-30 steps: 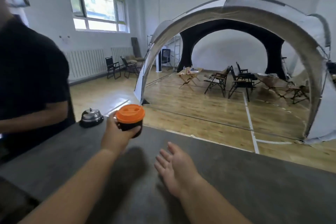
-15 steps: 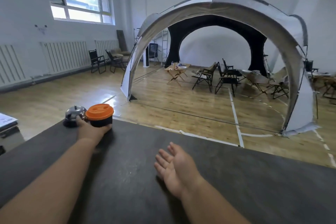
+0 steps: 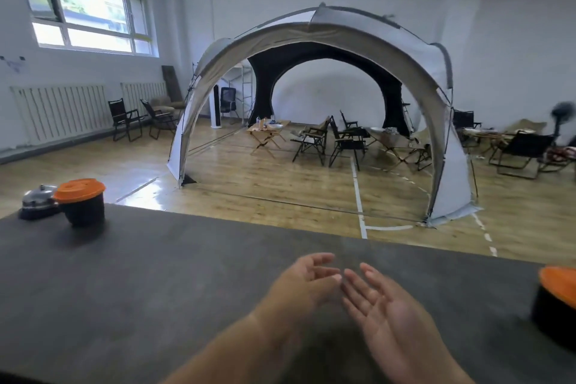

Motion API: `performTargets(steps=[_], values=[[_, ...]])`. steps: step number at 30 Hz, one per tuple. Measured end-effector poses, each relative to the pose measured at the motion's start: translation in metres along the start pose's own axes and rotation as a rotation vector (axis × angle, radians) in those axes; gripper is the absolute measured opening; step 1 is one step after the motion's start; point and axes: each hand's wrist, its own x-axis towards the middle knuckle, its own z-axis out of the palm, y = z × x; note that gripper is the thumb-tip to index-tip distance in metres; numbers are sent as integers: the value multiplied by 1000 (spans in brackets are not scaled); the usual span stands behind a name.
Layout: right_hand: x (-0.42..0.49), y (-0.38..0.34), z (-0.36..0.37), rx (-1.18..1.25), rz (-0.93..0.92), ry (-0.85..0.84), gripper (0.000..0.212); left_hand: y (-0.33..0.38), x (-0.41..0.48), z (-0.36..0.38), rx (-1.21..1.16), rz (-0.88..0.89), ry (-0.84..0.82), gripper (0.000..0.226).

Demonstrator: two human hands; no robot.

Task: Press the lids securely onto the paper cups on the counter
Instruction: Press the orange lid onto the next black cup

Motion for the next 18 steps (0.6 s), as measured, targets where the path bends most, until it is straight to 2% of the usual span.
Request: performTargets(steps=[5, 8, 11, 13, 15, 18], values=[[-39, -68, -112, -138, -158, 187, 23, 4, 5, 148, 71, 91, -65, 35], [-57, -98, -173, -282, -415, 224, 34, -1, 11, 218, 60, 110, -84, 46], [-65, -128, -214, -365, -729, 354, 42, -4, 17, 269, 83, 121, -72, 70], [-60, -148, -232, -356, -855, 429, 38, -5, 21, 293, 110, 128, -51, 80], [-46, -165, -247, -369, -762, 437, 33, -2, 25, 312, 130, 133, -74, 82], [-19, -178, -258, -437, -509, 334, 59, 3, 28, 329, 121, 166, -143, 76]])
